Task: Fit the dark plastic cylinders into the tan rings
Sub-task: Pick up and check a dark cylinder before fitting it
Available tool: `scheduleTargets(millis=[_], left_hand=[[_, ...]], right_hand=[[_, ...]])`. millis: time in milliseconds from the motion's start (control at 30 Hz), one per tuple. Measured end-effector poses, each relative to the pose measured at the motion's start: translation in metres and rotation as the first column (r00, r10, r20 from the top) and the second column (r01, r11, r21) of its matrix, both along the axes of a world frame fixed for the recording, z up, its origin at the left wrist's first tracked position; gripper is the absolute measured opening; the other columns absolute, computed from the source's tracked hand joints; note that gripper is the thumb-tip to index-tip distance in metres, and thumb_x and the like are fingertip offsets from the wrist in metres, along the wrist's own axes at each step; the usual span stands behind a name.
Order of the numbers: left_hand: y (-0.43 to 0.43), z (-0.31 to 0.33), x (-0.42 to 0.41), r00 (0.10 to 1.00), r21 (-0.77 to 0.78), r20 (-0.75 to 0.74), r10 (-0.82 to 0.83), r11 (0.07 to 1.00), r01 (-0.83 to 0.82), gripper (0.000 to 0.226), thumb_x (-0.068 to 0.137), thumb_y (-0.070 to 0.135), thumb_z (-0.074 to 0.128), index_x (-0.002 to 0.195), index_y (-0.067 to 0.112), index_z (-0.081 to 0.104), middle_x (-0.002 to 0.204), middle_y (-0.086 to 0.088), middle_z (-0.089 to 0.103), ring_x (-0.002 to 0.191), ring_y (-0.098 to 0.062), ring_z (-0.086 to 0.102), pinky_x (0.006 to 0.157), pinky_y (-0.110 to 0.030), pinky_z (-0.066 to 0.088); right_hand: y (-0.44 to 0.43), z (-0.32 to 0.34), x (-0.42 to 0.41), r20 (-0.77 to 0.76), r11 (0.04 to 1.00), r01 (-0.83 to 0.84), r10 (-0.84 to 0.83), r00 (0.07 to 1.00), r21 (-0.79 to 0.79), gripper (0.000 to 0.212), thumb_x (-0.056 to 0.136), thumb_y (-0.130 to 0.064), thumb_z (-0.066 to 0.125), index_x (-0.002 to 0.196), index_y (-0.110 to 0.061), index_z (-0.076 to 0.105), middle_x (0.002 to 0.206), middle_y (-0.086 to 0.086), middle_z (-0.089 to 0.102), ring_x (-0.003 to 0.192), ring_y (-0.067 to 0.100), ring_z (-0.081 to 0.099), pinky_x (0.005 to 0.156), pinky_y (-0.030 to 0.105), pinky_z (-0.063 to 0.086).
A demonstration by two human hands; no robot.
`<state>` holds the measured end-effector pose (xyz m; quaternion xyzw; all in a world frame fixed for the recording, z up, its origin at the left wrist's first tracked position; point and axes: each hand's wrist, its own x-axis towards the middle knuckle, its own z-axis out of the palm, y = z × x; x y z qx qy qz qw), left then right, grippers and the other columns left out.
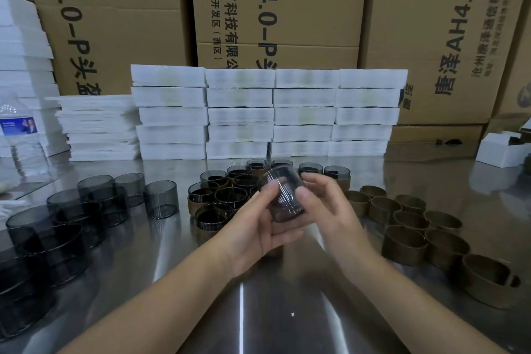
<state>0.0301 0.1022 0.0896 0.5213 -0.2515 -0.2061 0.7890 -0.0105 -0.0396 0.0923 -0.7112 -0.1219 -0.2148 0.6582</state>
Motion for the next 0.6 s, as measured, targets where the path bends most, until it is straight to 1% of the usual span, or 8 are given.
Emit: scheduleTargets(millis=[33, 100, 200, 267, 333, 467, 533, 600], left_hand=[[0.0, 0.001, 0.001, 0.999, -0.028, -0.032, 0.02, 0.999, -0.021, 0.057, 0.076, 0.057, 0.063, 0.124, 0.026, 0.059, 0.115, -0.012, 0.071, 0.095, -0.023, 0.073, 0.079, -0.032, 0.06], [0.001, 0.003, 0.003, 0.995, -0.053, -0.089, 0.039, 0.998, -0.044, 0.061, 0.074, 0.059, 0.055, 0.123, 0.023, 0.061, 0.117, -0.014, 0.07, 0.096, -0.023, 0.073, 0.076, -0.032, 0.06], [-0.002, 0.002, 0.003, 0.99, -0.031, -0.134, 0.038, 0.999, -0.042, 0.059, 0.077, 0.065, 0.046, 0.104, 0.023, 0.077, 0.117, -0.016, 0.07, 0.1, -0.022, 0.072, 0.074, -0.029, 0.059], [-0.004, 0.001, 0.003, 0.988, -0.012, -0.152, 0.026, 1.0, -0.028, 0.064, 0.077, 0.068, 0.043, 0.1, 0.02, 0.079, 0.117, -0.017, 0.07, 0.098, -0.022, 0.072, 0.075, -0.029, 0.059], [-0.005, -0.001, 0.003, 0.988, 0.006, -0.153, -0.002, 1.0, 0.003, 0.069, 0.077, 0.071, 0.04, 0.103, 0.02, 0.078, 0.119, -0.016, 0.069, 0.103, -0.022, 0.071, 0.078, -0.03, 0.058], [-0.004, -0.001, 0.003, 0.981, -0.014, -0.183, -0.065, 0.998, 0.063, 0.077, 0.077, 0.073, 0.038, 0.107, 0.013, 0.077, 0.12, -0.015, 0.069, 0.107, -0.023, 0.069, 0.081, -0.032, 0.058], [-0.003, -0.001, 0.003, 0.979, 0.01, -0.192, -0.076, 0.997, 0.079, 0.084, 0.077, 0.074, 0.038, 0.115, 0.009, 0.072, 0.12, -0.018, 0.068, 0.104, -0.025, 0.07, 0.081, -0.033, 0.058], [-0.004, -0.002, 0.003, 0.98, 0.064, -0.189, -0.06, 0.995, 0.073, 0.089, 0.077, 0.075, 0.038, 0.125, 0.005, 0.064, 0.119, -0.019, 0.068, 0.099, -0.026, 0.071, 0.079, -0.034, 0.058]], right_hand=[[0.001, -0.002, 0.001, 0.037, 0.998, 0.004, -0.002, 0.999, -0.055, 0.045, 0.061, -0.061, 0.068, 0.104, -0.051, 0.061, 0.109, -0.019, 0.064, 0.101, 0.005, 0.062, 0.087, 0.023, 0.049], [0.002, -0.006, 0.003, 0.073, 0.988, 0.02, -0.009, 0.997, -0.155, 0.052, 0.059, -0.058, 0.073, 0.107, -0.062, 0.055, 0.117, -0.022, 0.059, 0.103, -0.001, 0.061, 0.085, 0.02, 0.049], [0.002, -0.011, 0.004, 0.083, 0.976, 0.049, -0.032, 0.996, -0.211, 0.063, 0.058, -0.056, 0.075, 0.113, -0.066, 0.048, 0.123, -0.022, 0.055, 0.108, -0.003, 0.059, 0.089, 0.022, 0.05], [0.001, -0.012, 0.006, 0.099, 0.979, 0.066, -0.047, 0.994, -0.195, 0.062, 0.058, -0.054, 0.076, 0.113, -0.065, 0.05, 0.123, -0.018, 0.058, 0.105, -0.003, 0.061, 0.086, 0.019, 0.051], [0.0, -0.011, 0.006, 0.122, 0.982, 0.077, -0.056, 0.991, -0.173, 0.059, 0.058, -0.051, 0.077, 0.109, -0.064, 0.053, 0.122, -0.015, 0.058, 0.101, -0.001, 0.063, 0.082, 0.017, 0.052], [0.0, -0.012, 0.006, 0.153, 0.983, 0.084, -0.059, 0.986, -0.163, 0.057, 0.071, -0.03, 0.083, 0.112, -0.056, 0.054, 0.124, -0.019, 0.053, 0.105, -0.002, 0.061, 0.084, 0.015, 0.051], [0.0, -0.012, 0.007, 0.16, 0.974, 0.133, -0.104, 0.982, -0.185, 0.054, 0.077, -0.031, 0.08, 0.119, -0.049, 0.053, 0.125, -0.023, 0.05, 0.11, -0.005, 0.056, 0.09, 0.012, 0.046], [-0.001, -0.009, 0.007, 0.17, 0.97, 0.17, -0.141, 0.975, -0.172, 0.051, 0.078, -0.04, 0.076, 0.126, -0.035, 0.057, 0.126, -0.018, 0.052, 0.11, -0.007, 0.054, 0.089, 0.009, 0.044]])
